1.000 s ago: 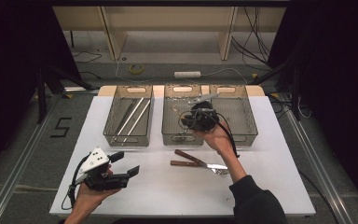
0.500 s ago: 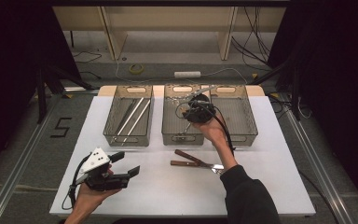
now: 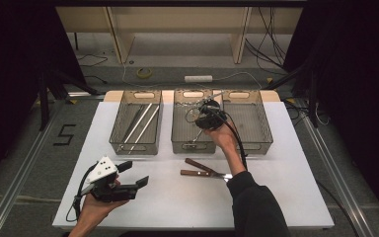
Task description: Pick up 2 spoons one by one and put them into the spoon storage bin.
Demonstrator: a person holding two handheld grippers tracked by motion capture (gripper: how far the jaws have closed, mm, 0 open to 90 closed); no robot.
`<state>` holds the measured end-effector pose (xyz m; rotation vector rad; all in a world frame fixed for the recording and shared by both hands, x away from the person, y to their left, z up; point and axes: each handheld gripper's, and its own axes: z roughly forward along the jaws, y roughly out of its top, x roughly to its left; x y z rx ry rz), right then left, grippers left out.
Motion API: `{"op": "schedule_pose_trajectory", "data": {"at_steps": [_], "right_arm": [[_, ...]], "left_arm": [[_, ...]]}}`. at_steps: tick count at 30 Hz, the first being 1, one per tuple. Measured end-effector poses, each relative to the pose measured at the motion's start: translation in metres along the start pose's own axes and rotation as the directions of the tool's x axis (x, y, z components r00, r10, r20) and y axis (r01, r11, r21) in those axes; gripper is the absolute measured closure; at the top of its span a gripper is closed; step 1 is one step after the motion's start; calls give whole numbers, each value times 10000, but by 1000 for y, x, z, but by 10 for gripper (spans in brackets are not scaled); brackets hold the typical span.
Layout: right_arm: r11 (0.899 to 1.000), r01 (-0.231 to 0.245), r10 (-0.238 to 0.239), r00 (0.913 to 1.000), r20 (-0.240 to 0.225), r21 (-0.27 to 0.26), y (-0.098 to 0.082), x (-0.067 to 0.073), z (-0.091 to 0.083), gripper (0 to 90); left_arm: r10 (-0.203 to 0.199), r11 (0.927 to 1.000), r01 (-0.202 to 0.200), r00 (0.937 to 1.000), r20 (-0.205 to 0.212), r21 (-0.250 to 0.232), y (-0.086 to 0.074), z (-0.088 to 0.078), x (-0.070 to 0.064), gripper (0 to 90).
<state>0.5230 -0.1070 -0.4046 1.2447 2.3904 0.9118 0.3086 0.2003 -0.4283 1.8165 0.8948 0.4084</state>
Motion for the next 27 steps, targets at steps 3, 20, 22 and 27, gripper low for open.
{"op": "schedule_pose_trajectory", "data": {"at_steps": [3,20,22,27], "right_arm": [[10000,-60,60,10000,-17,14,0,1,3,781],[9994,-83,97,9990,-426,325,-4,5,12,726],[9997,-95,108,9984,-559,241,-3,6,11,708],[10000,-40,42,9962,-872,21,-2,7,3,636]], "left_arm": [[-25,10000,25,10000,11,-22,0,0,0,200],[-10,10000,10,10000,4,18,0,1,0,201],[-1,10000,1,10000,8,-11,0,1,0,201],[-11,10000,11,10000,1,10,0,1,-1,200]]}}
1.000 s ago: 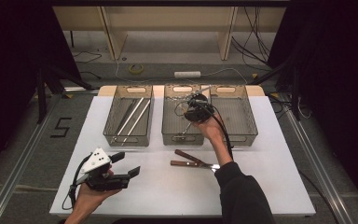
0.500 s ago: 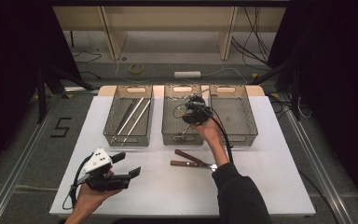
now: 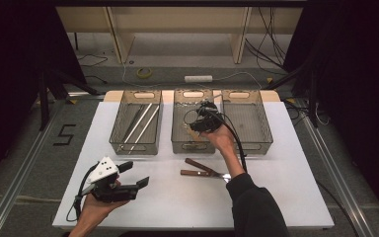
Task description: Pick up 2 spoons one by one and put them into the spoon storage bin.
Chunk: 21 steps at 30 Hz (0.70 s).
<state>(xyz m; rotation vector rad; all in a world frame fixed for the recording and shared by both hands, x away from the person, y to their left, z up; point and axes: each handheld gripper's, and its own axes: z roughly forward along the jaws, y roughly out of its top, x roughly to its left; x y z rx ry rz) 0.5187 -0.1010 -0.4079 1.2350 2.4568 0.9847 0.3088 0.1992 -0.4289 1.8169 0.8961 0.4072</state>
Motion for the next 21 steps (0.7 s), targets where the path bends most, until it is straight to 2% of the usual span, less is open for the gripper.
{"op": "schedule_pose_trajectory", "data": {"at_steps": [5,9,17,21], "right_arm": [[9991,371,-379,9981,-484,-186,-1,6,-15,563],[9965,631,-678,9940,-859,-554,-7,12,-31,505],[9876,949,-1122,9840,-1385,-1253,-34,23,-62,419],[9843,1093,-1294,9810,-1445,-1389,-48,26,-73,400]], "left_arm": [[-29,10000,29,10000,4,20,0,0,1,201],[-20,10000,20,10000,-2,50,0,0,0,200],[-170,9998,169,9998,107,107,0,2,1,199],[-134,9998,132,9998,132,145,1,3,1,199]]}}
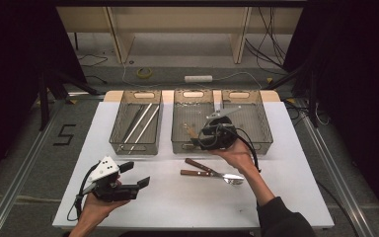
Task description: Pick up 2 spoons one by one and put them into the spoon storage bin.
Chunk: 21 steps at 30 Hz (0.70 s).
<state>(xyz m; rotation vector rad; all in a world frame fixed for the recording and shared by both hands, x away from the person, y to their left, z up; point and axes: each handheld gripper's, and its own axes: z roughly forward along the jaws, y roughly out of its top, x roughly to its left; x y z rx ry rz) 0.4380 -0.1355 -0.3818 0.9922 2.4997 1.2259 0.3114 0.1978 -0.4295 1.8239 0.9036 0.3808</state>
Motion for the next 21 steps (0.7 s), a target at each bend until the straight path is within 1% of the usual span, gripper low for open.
{"op": "schedule_pose_trajectory", "data": {"at_steps": [3,7,12,18,20,21], "right_arm": [[10000,2,-2,10000,-41,-46,-11,3,-7,387],[9999,-9,8,10000,-32,-168,-25,4,-17,373],[9993,-62,61,10000,-24,-376,-45,5,-29,365],[9960,-302,308,9995,65,-842,-65,6,-42,364],[9963,-262,275,9995,144,-816,-69,7,-45,359],[9954,-278,294,9994,166,-913,-71,8,-47,360]], "left_arm": [[-46,10000,46,9999,105,72,1,2,1,197],[-178,9994,166,9990,412,300,5,9,3,197],[-33,9978,-11,9978,666,669,10,17,1,193],[159,9966,-221,9969,775,793,18,24,-1,193],[201,9959,-274,9963,837,867,21,25,-2,192],[241,9955,-319,9959,877,890,22,26,-2,192]]}}
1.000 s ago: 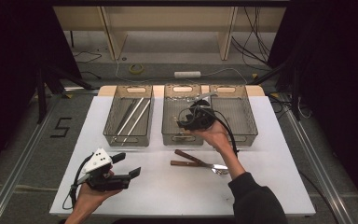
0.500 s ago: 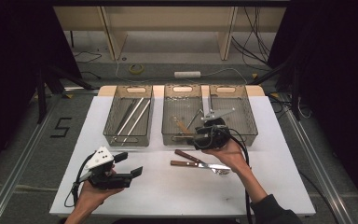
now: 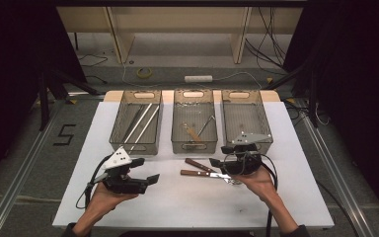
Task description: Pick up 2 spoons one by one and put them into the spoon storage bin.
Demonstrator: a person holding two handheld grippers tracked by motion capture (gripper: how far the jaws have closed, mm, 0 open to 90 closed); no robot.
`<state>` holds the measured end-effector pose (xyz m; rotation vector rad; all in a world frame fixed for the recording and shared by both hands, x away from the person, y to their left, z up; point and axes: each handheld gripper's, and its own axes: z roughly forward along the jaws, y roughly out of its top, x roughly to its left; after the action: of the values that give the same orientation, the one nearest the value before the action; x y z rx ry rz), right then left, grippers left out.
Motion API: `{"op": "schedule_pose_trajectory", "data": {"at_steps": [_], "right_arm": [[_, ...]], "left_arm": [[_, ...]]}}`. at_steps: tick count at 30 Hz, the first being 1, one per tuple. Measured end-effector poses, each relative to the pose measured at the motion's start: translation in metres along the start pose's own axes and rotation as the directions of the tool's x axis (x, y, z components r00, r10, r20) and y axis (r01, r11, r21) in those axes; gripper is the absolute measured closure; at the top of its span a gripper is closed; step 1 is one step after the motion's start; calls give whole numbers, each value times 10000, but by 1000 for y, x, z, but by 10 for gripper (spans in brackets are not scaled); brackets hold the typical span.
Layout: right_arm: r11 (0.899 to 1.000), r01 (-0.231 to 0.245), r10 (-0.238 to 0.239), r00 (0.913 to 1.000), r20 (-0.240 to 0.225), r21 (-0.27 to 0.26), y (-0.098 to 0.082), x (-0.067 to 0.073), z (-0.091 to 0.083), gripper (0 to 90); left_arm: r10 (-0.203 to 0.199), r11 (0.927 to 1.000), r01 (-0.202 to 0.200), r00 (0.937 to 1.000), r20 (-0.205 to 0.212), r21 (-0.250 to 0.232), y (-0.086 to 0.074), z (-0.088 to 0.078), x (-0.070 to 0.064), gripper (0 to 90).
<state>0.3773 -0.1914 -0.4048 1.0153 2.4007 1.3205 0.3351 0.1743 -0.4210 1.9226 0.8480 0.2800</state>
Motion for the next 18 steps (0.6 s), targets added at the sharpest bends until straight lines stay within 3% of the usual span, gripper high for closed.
{"op": "schedule_pose_trajectory", "data": {"at_steps": [8,18], "right_arm": [[9981,-314,316,9995,44,-521,-17,-1,-17,347],[9965,-545,546,9985,10,-627,-36,-1,-24,345]], "left_arm": [[421,9982,-434,9986,328,408,9,14,-4,192],[684,9941,-733,9957,624,805,13,27,-7,191]]}}
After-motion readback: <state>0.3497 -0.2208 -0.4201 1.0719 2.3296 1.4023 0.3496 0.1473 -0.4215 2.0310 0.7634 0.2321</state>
